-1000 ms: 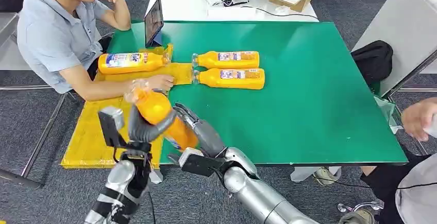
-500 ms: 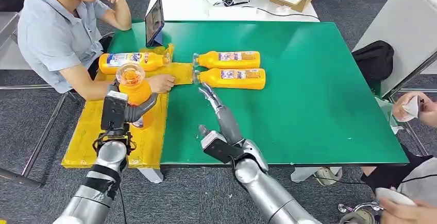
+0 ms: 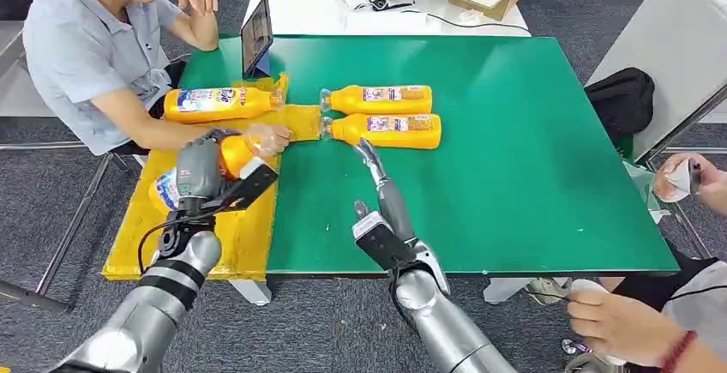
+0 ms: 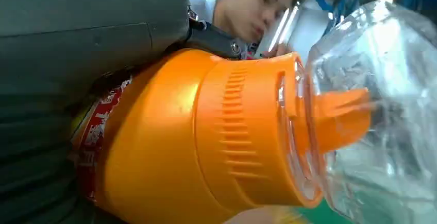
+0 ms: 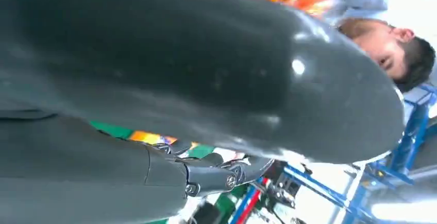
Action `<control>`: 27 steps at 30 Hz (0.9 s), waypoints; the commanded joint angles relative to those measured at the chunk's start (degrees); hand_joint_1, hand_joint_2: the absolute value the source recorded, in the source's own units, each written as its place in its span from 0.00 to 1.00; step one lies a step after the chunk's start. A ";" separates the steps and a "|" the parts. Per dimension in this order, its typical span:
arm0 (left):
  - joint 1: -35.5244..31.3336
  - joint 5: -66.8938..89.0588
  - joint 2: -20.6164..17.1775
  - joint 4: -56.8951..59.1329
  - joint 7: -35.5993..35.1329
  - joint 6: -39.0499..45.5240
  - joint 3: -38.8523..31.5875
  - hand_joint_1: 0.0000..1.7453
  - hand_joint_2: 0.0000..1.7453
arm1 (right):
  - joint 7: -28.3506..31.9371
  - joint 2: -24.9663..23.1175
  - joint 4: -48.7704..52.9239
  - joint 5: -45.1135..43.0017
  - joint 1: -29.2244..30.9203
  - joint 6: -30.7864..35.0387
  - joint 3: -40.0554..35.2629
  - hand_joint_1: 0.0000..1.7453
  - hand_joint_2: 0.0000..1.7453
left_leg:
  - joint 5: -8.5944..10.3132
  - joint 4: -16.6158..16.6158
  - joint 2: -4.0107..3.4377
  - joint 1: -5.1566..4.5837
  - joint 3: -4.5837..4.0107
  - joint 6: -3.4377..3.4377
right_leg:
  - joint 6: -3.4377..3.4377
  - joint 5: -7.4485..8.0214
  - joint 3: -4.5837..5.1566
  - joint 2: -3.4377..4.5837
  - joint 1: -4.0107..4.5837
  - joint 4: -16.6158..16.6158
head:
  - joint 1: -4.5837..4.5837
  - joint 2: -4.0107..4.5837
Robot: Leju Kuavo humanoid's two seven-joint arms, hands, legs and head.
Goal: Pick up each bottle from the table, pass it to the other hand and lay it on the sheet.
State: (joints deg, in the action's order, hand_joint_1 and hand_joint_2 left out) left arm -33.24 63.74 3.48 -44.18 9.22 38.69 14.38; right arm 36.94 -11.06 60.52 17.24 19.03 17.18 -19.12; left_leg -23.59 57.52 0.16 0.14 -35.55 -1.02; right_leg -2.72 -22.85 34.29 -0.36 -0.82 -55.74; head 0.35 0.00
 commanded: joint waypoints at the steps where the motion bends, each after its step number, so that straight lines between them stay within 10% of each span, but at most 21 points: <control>1: -8.90 6.71 -0.74 22.26 -3.60 -4.56 6.37 1.00 1.00 | -0.63 -0.90 0.00 -1.08 -0.88 -1.34 1.09 0.00 0.00 | -0.06 -0.03 0.04 0.02 0.13 0.04 | 0.07 -0.07 -0.15 -0.04 0.02 0.01 | 0.00 0.00; 10: -6.51 9.25 -0.61 24.52 5.68 -16.44 10.40 1.00 1.00 | -0.37 -1.40 -2.85 -2.47 -0.24 -3.32 0.41 0.00 0.00 | -0.15 0.00 -0.06 0.04 0.29 0.08 | 0.13 -0.12 -0.29 0.07 0.05 0.01 | 0.00 0.00; 11: -6.01 7.29 -0.30 24.27 6.97 -17.65 9.22 0.86 1.00 | -0.15 -1.40 -3.03 -2.65 -0.18 -3.17 0.55 0.00 0.00 | -0.10 -0.04 -0.06 0.03 0.22 0.06 | 0.11 -0.08 -0.22 0.06 0.03 0.02 | 0.00 0.00; 13: -4.92 3.35 -0.04 23.36 12.11 -20.27 7.90 0.17 1.00 | 0.12 -1.37 -3.36 -2.95 0.06 -3.59 0.58 0.00 0.00 | -0.12 -0.05 -0.05 0.02 0.28 0.07 | 0.11 -0.10 -0.27 0.07 0.02 0.03 | 0.00 0.00; 14: -4.92 1.36 0.00 23.17 14.41 -22.71 7.33 0.00 1.00 | 0.35 -1.46 -3.57 -3.13 0.28 -3.56 0.74 0.00 0.00 | -0.07 -0.05 -0.01 0.01 0.18 0.05 | 0.08 -0.06 -0.20 0.04 0.01 0.03 | 0.00 0.00; 17: -4.58 -3.09 -0.73 20.40 19.48 -27.59 8.02 0.00 1.00 | 1.03 -1.85 -4.37 -3.91 1.26 -4.07 1.21 0.00 0.00 | -0.06 -0.05 -0.05 0.00 0.16 0.03 | 0.07 -0.04 -0.18 0.07 0.00 0.03 | 0.00 0.00; 18: -4.60 -3.85 -1.08 19.81 20.05 -28.66 8.49 0.00 0.00 | 1.22 -1.98 -4.58 -4.05 1.44 -4.21 1.24 0.00 0.00 | -0.10 -0.03 -0.08 0.00 0.21 0.04 | 0.08 -0.06 -0.22 0.10 0.01 0.01 | 0.00 0.00; 27: -4.35 -6.62 -2.00 18.22 23.15 -31.19 9.86 0.00 0.00 | 1.79 -2.25 -5.29 -4.43 1.88 -4.60 1.25 0.00 0.00 | -0.08 -0.05 -0.05 0.00 0.26 0.04 | 0.08 -0.06 -0.29 0.08 0.00 0.02 | 0.00 0.00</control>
State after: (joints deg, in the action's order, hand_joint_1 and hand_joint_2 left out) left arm -37.92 59.89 2.99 -26.05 29.22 10.80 21.46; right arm 38.05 -12.85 59.69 13.42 18.08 13.11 -19.12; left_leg -23.59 57.50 0.23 0.14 -35.50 -1.02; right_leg -2.72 -22.86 34.17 -0.40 -0.82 -55.74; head 0.35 0.00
